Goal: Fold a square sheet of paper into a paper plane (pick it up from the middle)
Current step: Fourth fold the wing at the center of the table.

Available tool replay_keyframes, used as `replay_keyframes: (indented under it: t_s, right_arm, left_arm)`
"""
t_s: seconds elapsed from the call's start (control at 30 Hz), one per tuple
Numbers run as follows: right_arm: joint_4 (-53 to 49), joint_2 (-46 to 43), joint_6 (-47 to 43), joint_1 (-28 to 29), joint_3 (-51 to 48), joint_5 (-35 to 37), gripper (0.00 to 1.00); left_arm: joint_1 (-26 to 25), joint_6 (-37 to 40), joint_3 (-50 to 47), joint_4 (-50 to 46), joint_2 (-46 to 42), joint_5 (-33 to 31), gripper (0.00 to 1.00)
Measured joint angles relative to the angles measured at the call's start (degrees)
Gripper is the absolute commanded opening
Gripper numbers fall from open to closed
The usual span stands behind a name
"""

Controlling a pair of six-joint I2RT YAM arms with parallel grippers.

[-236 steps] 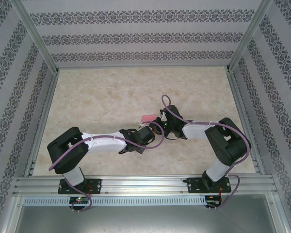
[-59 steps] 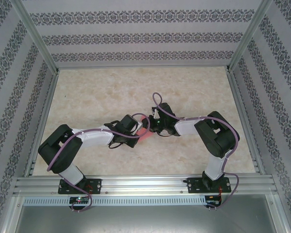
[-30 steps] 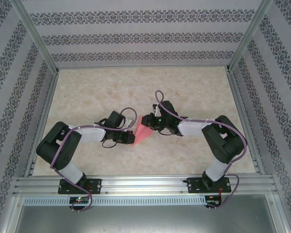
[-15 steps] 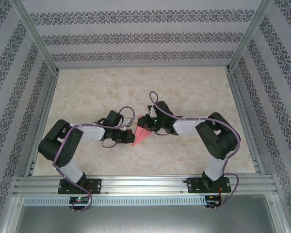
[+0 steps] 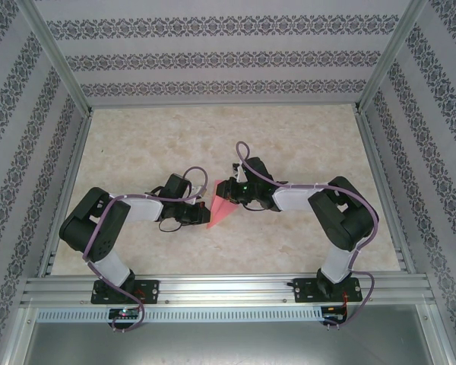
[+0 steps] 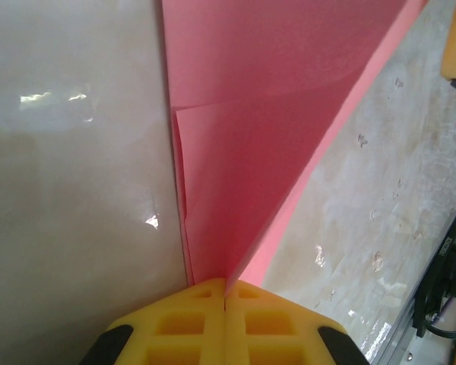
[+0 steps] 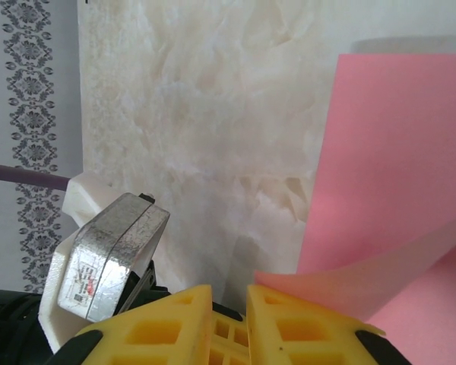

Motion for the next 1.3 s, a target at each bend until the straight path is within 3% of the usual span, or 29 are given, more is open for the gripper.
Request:
replay_keyframes:
  t_s: [0.23, 0.57, 0.9, 1.3]
  right_arm:
    - [1.4, 5.4, 0.4, 0.0, 1.8, -1.3, 0.19]
    - [2.5, 6.8, 0.5, -0.1, 2.4, -1.9, 0.19]
    - [2.9, 7.9, 0.6, -0.1, 2.4, -1.9, 0.20]
    - [3.4, 9.6, 0.6, -0.5, 2.6, -1.9, 0.20]
  left_arm:
    - [0.0, -0.6, -0.3, 0.5, 0.0, 0.1, 0.02]
    - [0.0, -0.2, -0.3, -0.5, -1.1, -1.3, 0.17]
    - [0.0, 1.1, -0.3, -1.4, -1.6, -3.0, 0.02]
    - [0.0, 1.5, -0.2, -1.5, -1.5, -3.0, 0.04]
